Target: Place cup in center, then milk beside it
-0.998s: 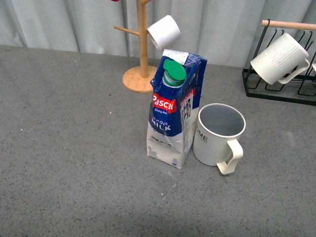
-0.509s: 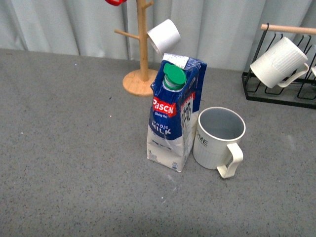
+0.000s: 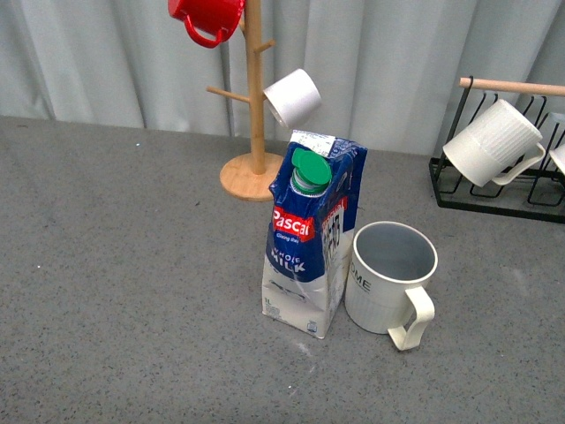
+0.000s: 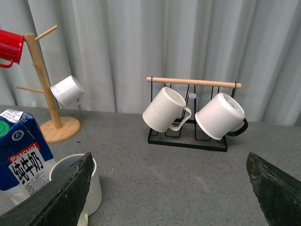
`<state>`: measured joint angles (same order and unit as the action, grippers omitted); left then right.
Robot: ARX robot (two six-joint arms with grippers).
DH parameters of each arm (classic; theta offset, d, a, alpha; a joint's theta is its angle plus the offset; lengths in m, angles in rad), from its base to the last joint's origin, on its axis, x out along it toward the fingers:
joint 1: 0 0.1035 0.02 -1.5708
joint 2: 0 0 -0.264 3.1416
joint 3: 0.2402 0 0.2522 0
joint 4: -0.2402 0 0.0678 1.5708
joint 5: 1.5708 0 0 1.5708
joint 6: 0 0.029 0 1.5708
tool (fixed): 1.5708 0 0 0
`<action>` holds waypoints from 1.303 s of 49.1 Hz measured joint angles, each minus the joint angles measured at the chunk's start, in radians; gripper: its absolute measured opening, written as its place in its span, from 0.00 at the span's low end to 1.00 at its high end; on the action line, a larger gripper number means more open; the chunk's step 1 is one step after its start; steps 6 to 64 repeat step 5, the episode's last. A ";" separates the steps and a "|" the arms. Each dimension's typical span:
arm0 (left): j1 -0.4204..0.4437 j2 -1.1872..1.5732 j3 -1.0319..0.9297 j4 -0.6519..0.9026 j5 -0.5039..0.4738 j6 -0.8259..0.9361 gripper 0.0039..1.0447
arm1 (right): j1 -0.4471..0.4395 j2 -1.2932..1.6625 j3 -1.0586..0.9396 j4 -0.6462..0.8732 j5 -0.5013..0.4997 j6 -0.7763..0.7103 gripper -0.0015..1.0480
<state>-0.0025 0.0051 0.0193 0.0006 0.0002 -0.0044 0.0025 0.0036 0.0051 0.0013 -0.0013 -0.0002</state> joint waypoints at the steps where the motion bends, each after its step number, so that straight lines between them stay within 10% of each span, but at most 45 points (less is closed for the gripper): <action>1: 0.000 0.000 0.000 0.000 0.000 0.000 0.94 | 0.000 0.000 0.000 0.000 0.000 0.000 0.91; 64: 0.000 0.000 0.000 0.000 0.000 0.000 0.94 | 0.000 0.000 0.000 0.000 0.000 0.000 0.91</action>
